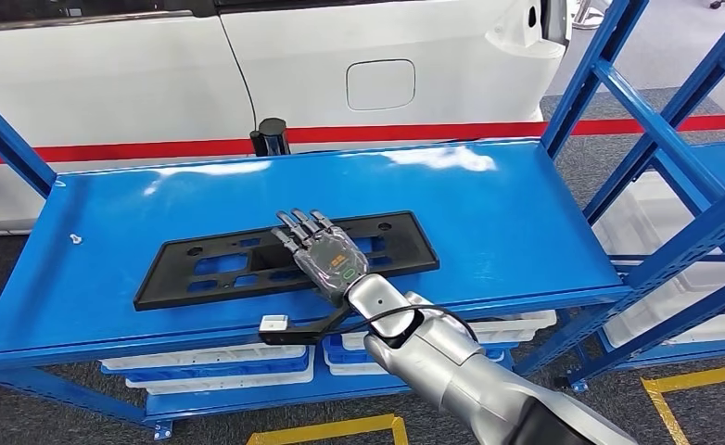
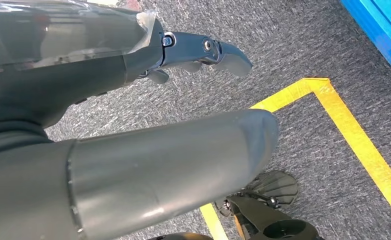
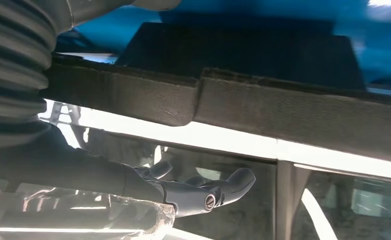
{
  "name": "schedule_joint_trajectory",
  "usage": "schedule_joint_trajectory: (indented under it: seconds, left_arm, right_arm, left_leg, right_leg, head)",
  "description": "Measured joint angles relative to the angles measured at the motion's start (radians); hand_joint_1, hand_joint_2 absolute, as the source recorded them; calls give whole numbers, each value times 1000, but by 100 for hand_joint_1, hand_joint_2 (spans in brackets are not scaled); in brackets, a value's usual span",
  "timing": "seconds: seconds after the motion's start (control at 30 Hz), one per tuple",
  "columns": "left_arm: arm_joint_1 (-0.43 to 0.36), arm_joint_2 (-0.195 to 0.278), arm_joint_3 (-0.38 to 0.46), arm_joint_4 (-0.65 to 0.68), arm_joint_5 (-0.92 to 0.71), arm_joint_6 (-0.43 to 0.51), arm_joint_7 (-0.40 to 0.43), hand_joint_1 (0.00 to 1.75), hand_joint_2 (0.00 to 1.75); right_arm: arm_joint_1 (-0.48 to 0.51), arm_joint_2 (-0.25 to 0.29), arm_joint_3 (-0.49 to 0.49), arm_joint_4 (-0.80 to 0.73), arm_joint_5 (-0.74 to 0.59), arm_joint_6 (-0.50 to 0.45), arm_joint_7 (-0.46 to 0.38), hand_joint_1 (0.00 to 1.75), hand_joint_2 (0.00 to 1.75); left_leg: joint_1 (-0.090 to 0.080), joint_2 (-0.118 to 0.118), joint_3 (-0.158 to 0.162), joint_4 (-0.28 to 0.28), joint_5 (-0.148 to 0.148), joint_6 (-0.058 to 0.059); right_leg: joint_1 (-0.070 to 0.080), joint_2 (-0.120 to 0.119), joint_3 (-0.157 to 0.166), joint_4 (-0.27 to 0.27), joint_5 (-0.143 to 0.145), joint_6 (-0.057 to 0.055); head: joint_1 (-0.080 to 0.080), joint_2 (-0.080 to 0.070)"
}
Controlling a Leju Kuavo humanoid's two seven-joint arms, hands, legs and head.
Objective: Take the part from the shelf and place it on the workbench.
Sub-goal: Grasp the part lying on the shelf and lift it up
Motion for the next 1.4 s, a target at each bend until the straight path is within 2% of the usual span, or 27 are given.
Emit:
schedule_joint_trajectory:
  seconds: [0.03,0.07,0.17,0.2,0.23,0.47,0.67,0.87,1.33,1.4]
  left_arm:
    - [0,0,0,0,0,0,0,0,0]
    - [-1,0,0,0,0,0,0,0,0]
    - [-2,0,-1,0,0,0,0,0,0]
    - [-2,0,-1,-1,0,0,1,0,0]
    - [-3,0,-1,-1,0,0,3,0,0]
    - [-5,0,-6,-1,0,-1,14,0,0]
    - [-8,0,-7,-1,0,-2,17,0,0]
    - [-9,0,-8,-1,0,-4,15,0,0]
    - [-9,0,-8,-1,0,-14,10,0,0]
    - [-9,0,-8,-1,-1,-17,2,0,87]
  right_arm:
    - [-1,1,-4,5,2,1,5,0,175]
    - [-2,1,-9,9,2,1,9,10,175]
    - [-3,2,-23,19,-6,4,11,131,175]
    - [-2,2,-28,22,-11,5,9,163,175]
    - [-1,1,-35,25,-15,7,6,168,175]
    - [11,-8,-73,28,-23,17,-13,168,175]
    - [19,-15,-90,28,-27,15,-18,158,175]
    - [20,-21,-97,28,-28,12,-19,171,175]
    - [23,-29,-111,28,-33,2,-22,175,175]
    - [23,-30,-112,28,-34,1,-23,175,175]
  left_leg:
    - [0,0,0,0,0,0]
    - [0,0,1,0,0,0]
    - [0,0,2,0,0,0]
    - [0,0,2,0,0,0]
    - [0,0,2,0,0,0]
    - [0,0,2,0,0,0]
    - [0,0,1,0,0,0]
    - [0,0,1,0,0,0]
    - [0,0,1,0,0,0]
    - [0,0,1,0,0,0]
  right_leg:
    - [0,0,1,0,0,0]
    - [0,0,1,0,0,0]
    - [0,0,2,0,0,0]
    - [0,0,2,0,0,0]
    - [0,0,2,0,0,0]
    - [0,0,10,0,1,1]
    - [0,0,9,0,1,1]
    - [0,0,9,0,0,1]
    - [0,0,9,0,0,1]
    - [0,0,9,0,0,1]
  head:
    - [0,0]
    - [0,0]
    - [0,0]
    - [0,0]
    - [0,0]
    - [0,0]
    - [0,0]
    - [0,0]
    - [0,0]
    - [0,0]
